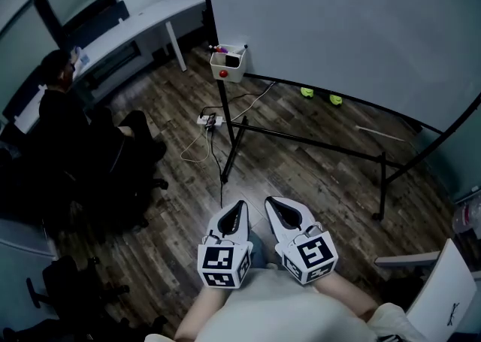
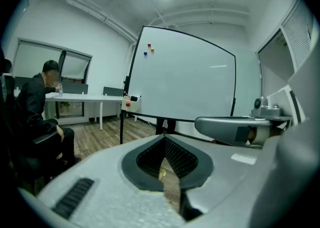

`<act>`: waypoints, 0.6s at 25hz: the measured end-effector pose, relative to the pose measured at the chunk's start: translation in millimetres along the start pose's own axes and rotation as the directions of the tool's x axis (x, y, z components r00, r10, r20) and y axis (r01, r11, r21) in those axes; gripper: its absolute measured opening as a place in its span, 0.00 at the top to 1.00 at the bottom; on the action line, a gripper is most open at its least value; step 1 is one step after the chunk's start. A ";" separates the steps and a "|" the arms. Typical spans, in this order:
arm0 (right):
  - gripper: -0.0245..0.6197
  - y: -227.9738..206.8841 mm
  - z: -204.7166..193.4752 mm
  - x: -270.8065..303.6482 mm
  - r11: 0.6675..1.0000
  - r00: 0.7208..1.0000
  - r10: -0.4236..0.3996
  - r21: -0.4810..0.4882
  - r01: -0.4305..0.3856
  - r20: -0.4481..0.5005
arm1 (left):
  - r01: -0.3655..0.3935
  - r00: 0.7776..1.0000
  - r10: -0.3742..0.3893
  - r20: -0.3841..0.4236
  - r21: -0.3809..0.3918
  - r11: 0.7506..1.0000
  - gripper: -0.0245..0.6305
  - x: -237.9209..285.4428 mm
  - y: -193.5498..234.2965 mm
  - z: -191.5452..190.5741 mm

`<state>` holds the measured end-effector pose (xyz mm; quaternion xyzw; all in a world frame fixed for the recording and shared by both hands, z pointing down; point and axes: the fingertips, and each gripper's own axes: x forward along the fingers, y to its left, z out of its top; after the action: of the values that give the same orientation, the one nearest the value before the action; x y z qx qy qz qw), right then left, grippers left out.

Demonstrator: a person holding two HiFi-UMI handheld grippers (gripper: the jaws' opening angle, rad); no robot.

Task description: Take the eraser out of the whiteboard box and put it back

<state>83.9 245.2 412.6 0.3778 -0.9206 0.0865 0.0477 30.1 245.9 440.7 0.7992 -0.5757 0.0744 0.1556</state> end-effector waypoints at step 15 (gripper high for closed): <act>0.95 -47.1 27.0 89.9 1.000 1.000 0.008 0.009 -0.008 0.006 | 0.003 1.000 -0.003 0.002 -0.004 1.000 0.96 76.7 61.0 40.8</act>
<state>52.6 145.1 405.6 0.3745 -0.9219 0.0895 0.0428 -4.9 145.8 435.2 0.7998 -0.5749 0.0724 0.1567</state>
